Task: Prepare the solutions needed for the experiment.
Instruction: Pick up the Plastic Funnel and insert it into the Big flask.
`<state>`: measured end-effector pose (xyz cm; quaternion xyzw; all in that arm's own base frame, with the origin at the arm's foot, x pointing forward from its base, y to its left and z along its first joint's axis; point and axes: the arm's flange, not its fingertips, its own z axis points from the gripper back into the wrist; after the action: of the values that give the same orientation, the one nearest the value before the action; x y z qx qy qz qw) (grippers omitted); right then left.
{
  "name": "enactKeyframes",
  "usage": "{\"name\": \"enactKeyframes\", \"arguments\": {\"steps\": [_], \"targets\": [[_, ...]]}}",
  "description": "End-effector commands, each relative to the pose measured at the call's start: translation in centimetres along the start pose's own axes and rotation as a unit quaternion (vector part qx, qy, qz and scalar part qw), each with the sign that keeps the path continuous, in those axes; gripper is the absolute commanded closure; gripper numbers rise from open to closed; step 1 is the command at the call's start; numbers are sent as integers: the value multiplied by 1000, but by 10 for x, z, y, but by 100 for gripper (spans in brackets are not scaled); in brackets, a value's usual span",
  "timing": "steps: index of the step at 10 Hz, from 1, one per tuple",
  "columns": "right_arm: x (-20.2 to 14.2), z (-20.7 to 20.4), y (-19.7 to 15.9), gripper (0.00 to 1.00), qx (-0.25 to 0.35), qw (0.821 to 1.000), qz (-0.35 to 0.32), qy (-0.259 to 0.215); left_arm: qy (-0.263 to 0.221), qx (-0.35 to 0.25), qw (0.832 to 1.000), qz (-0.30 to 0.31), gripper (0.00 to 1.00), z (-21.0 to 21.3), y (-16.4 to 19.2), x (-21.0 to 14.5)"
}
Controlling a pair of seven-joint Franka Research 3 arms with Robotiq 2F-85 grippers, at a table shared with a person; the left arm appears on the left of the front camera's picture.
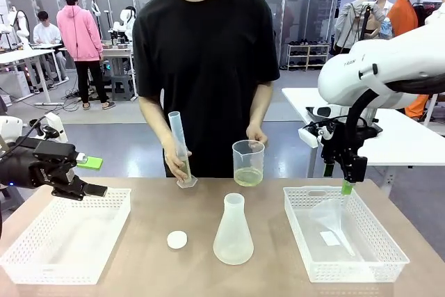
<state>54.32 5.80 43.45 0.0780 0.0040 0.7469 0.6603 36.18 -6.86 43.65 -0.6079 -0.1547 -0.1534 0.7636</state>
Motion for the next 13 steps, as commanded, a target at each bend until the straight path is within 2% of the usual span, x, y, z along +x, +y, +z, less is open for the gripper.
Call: {"name": "enactKeyframes", "arguments": {"steps": [1,8,13], "targets": [[-6,-3,-18,0,32,999,20,-1,4,-4,1000,-10,0,0,1,-2],[-18,-46,-58,0,99,993,69,3,4,-4,1000,-10,0,0,1,-2],[-24,-70,-82,0,166,984,68,6,4,-4,1000,-10,0,0,1,-2]]}}
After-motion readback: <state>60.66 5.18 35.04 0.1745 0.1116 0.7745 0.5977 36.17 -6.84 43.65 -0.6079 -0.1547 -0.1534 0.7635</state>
